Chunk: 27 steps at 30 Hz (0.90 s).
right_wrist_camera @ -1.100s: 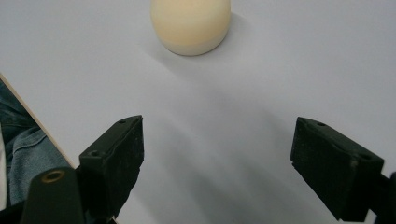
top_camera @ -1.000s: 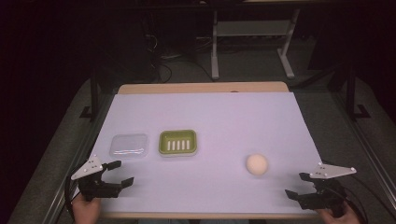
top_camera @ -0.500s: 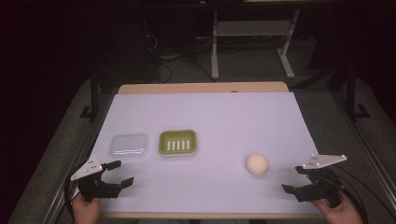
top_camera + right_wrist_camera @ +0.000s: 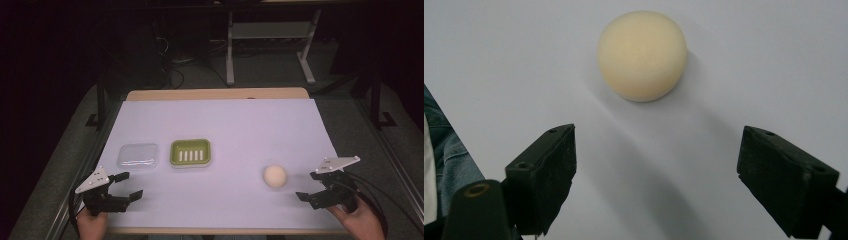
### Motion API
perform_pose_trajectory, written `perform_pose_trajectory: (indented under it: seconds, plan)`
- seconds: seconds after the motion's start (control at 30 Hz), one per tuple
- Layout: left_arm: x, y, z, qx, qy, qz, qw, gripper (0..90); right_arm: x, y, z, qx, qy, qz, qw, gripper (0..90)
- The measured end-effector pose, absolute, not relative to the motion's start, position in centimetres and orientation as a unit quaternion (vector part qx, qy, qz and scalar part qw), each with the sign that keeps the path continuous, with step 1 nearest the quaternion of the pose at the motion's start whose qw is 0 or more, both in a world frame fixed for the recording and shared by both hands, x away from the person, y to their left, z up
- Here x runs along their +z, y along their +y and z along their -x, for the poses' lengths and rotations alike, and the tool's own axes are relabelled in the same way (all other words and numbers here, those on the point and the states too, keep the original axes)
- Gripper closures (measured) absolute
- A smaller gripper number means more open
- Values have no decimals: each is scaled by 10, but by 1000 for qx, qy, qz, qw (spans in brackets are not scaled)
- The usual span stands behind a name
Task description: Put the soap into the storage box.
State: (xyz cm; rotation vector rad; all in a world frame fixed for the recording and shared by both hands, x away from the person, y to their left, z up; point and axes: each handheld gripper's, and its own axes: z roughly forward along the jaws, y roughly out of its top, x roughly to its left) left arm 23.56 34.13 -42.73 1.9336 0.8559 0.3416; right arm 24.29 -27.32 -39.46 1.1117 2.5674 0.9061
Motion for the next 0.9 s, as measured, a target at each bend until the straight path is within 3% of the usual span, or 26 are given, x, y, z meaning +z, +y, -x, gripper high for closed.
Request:
perform_pose_trajectory:
  seconds: [0.9]
  plan:
    - [-426, 344, -235, 142, 353, -789, 483, 128, -393, -224, -278, 254, 898, -351, 77, 146]
